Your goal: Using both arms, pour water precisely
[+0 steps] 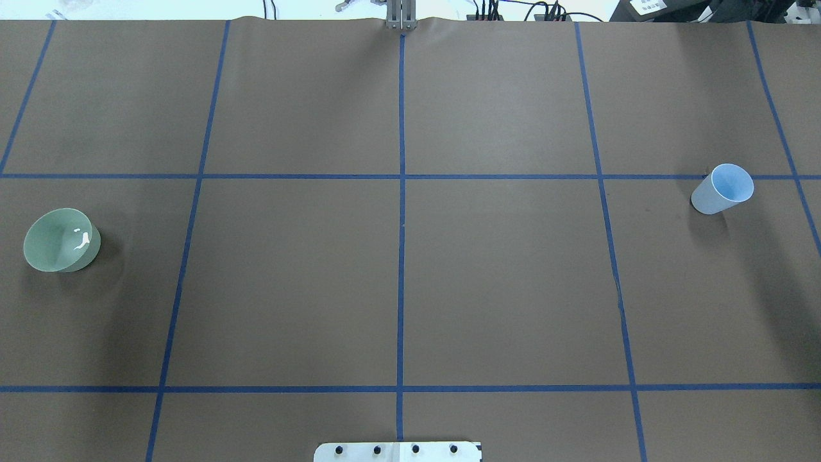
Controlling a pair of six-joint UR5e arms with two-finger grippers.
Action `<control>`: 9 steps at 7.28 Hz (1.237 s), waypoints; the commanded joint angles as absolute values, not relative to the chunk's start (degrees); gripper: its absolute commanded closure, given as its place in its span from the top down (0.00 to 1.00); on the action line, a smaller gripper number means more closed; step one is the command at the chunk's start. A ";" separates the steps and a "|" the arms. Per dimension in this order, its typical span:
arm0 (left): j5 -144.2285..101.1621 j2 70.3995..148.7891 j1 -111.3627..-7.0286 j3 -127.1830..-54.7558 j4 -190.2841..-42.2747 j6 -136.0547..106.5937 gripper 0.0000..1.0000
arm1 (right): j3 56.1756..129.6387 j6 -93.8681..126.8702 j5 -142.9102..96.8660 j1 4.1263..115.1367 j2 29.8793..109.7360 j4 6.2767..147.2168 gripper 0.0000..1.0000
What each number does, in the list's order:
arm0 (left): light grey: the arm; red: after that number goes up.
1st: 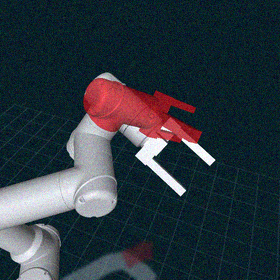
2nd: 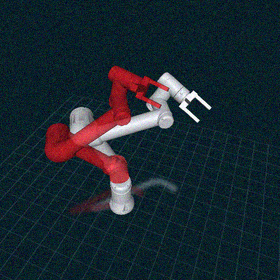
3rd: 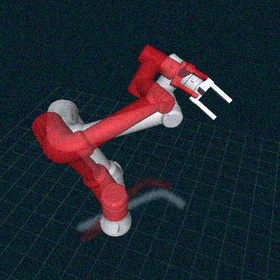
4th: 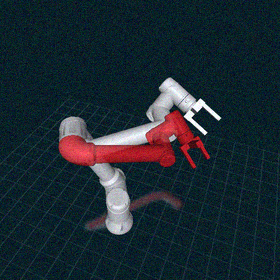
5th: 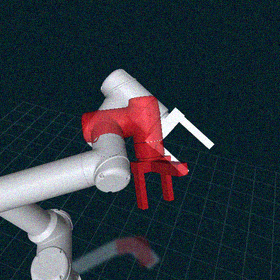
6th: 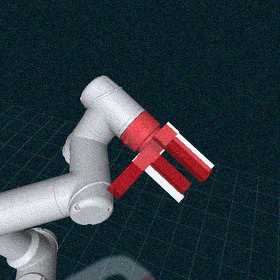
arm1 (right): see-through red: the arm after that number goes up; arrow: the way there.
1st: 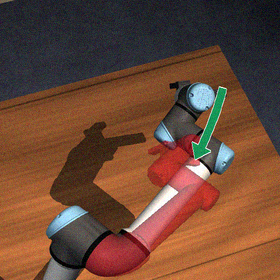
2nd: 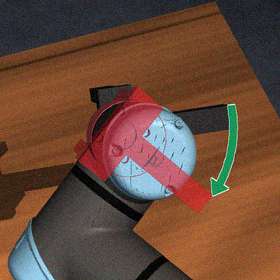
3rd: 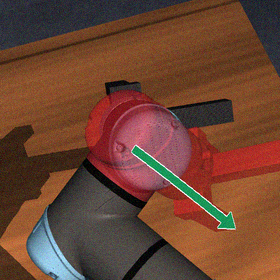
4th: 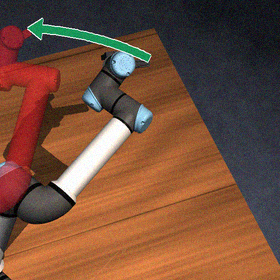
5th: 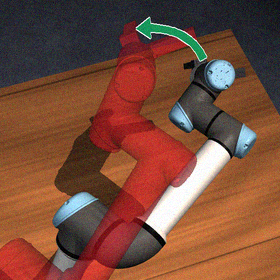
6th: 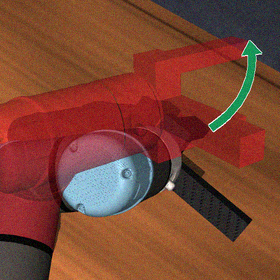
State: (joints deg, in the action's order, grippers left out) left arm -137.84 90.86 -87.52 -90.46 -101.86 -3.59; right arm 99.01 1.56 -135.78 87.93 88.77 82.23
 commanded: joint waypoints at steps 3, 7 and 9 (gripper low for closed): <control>-137.99 92.99 -88.51 -94.74 -90.79 -3.17 1.00 | 99.05 1.58 -133.85 87.28 88.33 86.56 1.00; -137.46 90.97 -88.77 -99.30 -90.71 -0.71 1.00 | 98.62 1.58 -133.61 86.66 88.94 87.36 1.00; -134.67 90.17 -88.59 -99.32 -90.62 -2.63 1.00 | 98.61 0.70 -131.05 86.57 89.12 87.10 1.00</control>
State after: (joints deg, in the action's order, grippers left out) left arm -136.56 90.36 -88.68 -99.23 -90.88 -1.89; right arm 98.62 1.00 -132.11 86.65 89.03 87.16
